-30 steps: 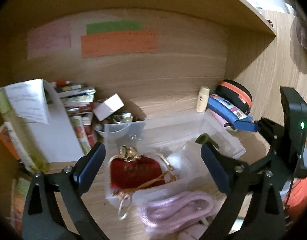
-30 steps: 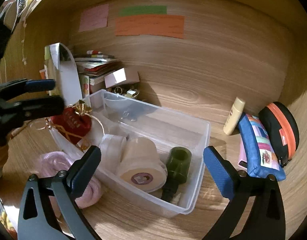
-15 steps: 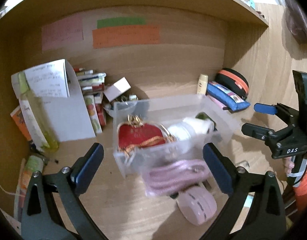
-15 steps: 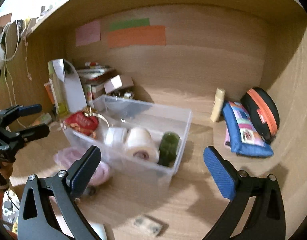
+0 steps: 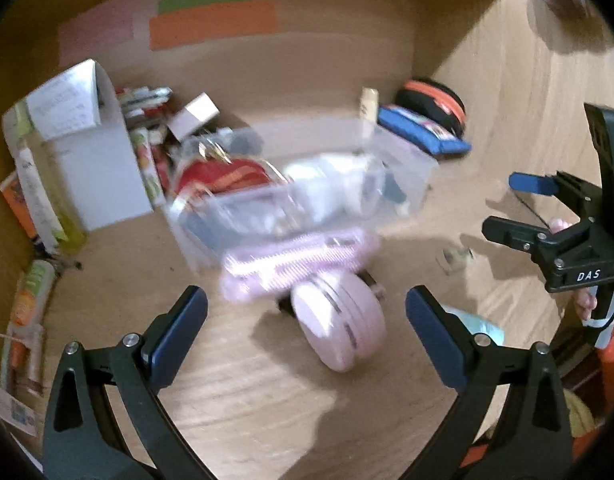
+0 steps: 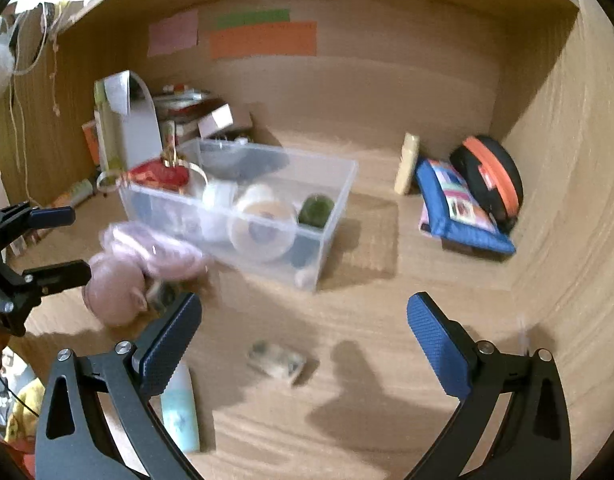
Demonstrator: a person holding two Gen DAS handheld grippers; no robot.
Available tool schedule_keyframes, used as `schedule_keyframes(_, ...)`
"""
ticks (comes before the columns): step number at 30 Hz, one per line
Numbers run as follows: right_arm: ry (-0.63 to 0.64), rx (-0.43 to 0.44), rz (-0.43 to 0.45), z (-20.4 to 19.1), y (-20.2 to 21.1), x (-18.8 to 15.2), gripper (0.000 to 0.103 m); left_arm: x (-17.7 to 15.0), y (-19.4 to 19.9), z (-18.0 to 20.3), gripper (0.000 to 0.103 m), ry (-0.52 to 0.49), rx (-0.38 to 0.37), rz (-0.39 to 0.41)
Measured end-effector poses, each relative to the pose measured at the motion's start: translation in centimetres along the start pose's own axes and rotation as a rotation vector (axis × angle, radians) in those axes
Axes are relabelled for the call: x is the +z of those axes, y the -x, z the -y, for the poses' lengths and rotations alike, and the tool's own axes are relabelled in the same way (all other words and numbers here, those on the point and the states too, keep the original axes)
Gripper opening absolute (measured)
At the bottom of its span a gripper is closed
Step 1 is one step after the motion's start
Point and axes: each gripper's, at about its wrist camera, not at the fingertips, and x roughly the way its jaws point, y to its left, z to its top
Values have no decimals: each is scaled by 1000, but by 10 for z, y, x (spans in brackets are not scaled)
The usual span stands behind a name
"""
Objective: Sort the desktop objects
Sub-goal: 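Grasp the pink round container with the left gripper while the right gripper grasps the beige block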
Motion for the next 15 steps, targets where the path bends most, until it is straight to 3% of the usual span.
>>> schedule_keyframes(6,19,-5,-67,-4,-12,-18,103,-6,-20,7,101,-6,-32,-51)
schedule_keyframes(11,17,-10,-102,-5,-27,-22,102,-4,-30,9,101,-12,19,-38)
schedule_keyframes(15,16,27,-136,-7,-36,-23,92,-4,-31,10,101,-24,11,-32)
